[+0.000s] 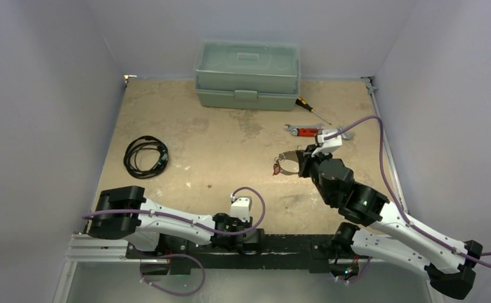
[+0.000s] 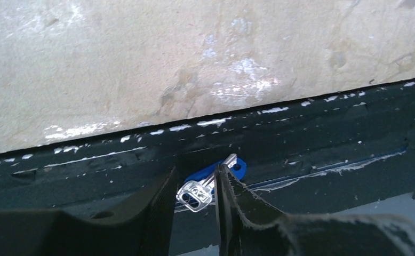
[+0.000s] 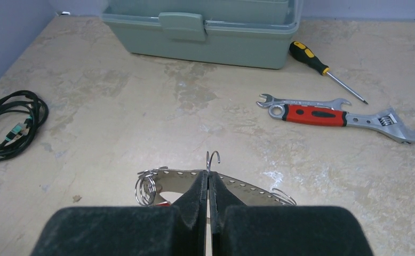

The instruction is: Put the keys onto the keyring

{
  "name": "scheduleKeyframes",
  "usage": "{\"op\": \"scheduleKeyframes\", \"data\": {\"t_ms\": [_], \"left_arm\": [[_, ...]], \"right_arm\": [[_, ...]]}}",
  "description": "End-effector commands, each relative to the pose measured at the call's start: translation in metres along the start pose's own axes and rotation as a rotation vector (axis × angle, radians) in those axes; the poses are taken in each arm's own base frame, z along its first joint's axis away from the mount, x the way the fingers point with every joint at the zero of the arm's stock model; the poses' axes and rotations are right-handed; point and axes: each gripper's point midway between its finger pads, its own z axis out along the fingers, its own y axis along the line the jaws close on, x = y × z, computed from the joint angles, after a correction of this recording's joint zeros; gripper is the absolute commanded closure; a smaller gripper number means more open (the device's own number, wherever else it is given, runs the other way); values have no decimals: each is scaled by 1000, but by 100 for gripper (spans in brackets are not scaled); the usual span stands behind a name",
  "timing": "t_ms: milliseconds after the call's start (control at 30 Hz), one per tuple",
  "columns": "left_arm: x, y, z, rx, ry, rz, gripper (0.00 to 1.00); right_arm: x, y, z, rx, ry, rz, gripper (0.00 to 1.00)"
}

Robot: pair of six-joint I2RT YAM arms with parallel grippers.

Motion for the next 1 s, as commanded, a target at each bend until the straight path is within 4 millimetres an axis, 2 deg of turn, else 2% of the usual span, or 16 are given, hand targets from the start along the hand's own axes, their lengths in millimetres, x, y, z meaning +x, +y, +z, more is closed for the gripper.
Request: {"op": "scheduleKeyframes", "data": {"t_ms": [0,67,167,333,433,567,700,833,967], "left_arm": [[-3,5,-9,-56,-47,-48,69],[-1,12,-12,-81,-53,-49,68],[3,12,-12,-66,-42,-57,68],[18,12,-4,-53,0,-40,75],[19,6,-2,-21,-6,-42,75],[20,13,1,-46,-9,-37,82],[18,14,3,-39,-23,-48,100],[14,18,0,-54,-41,-42,100],[-7,7,-15,-18,-113,14,100]], "right_arm": [[-14,4,-3,-23,-43,57,100],[-14,4,-4,-29,-44,60,100],[-14,5,-4,-36,-47,64,100],[-13,6,-4,-40,-45,63,100],[-12,6,-4,-42,-42,63,100],[-13,6,-6,-47,-42,67,100],[-13,6,-6,-50,-43,70,100],[-12,7,-5,-50,-39,68,100],[-13,10,-7,-78,-46,69,100]]}}
